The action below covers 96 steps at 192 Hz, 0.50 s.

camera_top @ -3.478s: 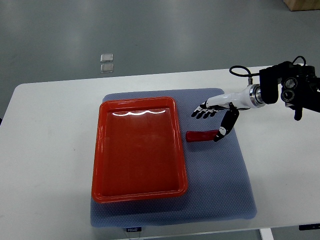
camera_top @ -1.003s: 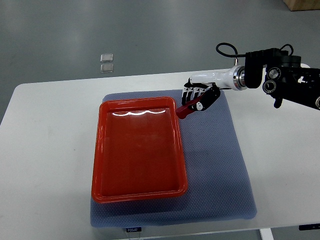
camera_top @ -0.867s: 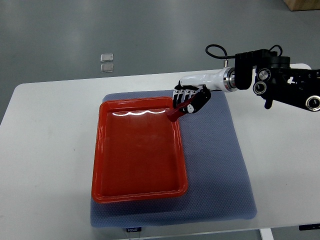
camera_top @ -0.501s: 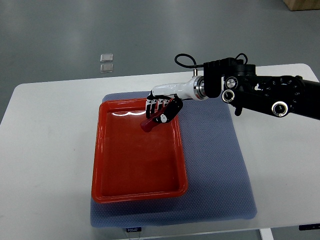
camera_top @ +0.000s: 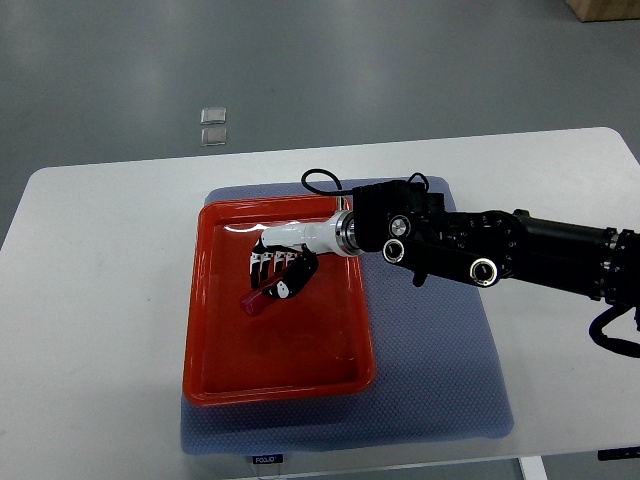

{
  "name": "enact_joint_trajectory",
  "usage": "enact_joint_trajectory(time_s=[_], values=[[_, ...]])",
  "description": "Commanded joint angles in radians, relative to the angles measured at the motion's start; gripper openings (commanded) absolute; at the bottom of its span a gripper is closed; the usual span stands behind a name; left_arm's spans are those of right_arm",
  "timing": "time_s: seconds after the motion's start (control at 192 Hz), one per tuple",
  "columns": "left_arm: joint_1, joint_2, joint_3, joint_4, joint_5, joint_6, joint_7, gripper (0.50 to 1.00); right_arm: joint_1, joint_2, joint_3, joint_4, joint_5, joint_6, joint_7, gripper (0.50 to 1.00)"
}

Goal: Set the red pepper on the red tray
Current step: 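Open the right hand to release the pepper into the tray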

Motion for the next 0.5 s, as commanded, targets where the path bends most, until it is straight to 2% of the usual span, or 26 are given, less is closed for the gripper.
enact_joint_trajectory(time_s=[0.0,0.178,0.183,0.188,0.193,0.198,0.204,0.251,0.272,0.287,0.319,0.407,0.496], values=[[0.0,0.0,0.001,0.0,0.0,0.0,0.0,1.0,-0.014,0.012,0.001,-0.006,-0.004,-0.018,0.0,0.5],[0.0,0.0,0.001,0.0,0.0,0.0,0.0,1.0,-0.021,0.001,0.004,-0.006,-0.004,-0.04,0.003,0.507],[0.0,0.0,-0.001,0.0,0.0,0.0,0.0,1.0,-0.021,-0.001,0.004,-0.006,-0.003,-0.038,0.003,0.561],[0.0,0.0,-0.001,0.0,0.0,0.0,0.0,1.0,-0.021,-0.001,0.004,-0.006,-0.003,-0.038,0.003,0.562],[0.0,0.0,0.001,0.0,0.0,0.0,0.0,1.0,-0.021,-0.002,0.004,-0.006,-0.003,-0.04,0.003,0.602],[0.0,0.0,0.001,0.0,0.0,0.0,0.0,1.0,-0.021,-0.002,0.004,-0.006,-0.003,-0.04,0.003,0.603],[0.0,0.0,0.001,0.0,0.0,0.0,0.0,1.0,-0.021,-0.004,0.004,-0.006,-0.003,-0.04,0.003,0.631],[0.0,0.0,0.001,0.0,0.0,0.0,0.0,1.0,-0.021,-0.007,0.006,-0.008,-0.003,-0.04,0.006,0.69],[0.0,0.0,0.001,0.0,0.0,0.0,0.0,1.0,-0.021,-0.008,0.006,-0.008,-0.001,-0.038,0.008,0.729],[0.0,0.0,0.001,0.0,0.0,-0.001,0.0,1.0,-0.022,-0.01,0.006,-0.006,0.001,-0.04,0.009,0.776],[0.0,0.0,0.001,0.0,0.0,0.0,0.0,1.0,-0.022,-0.011,0.007,-0.008,0.005,-0.038,0.011,0.825],[0.0,0.0,0.001,0.0,0.0,0.0,0.0,1.0,-0.024,-0.022,0.013,-0.008,0.008,-0.038,0.011,0.901],[0.0,0.0,0.001,0.0,0.0,0.0,0.0,1.0,-0.025,-0.028,0.016,-0.006,0.013,-0.038,0.011,0.913]])
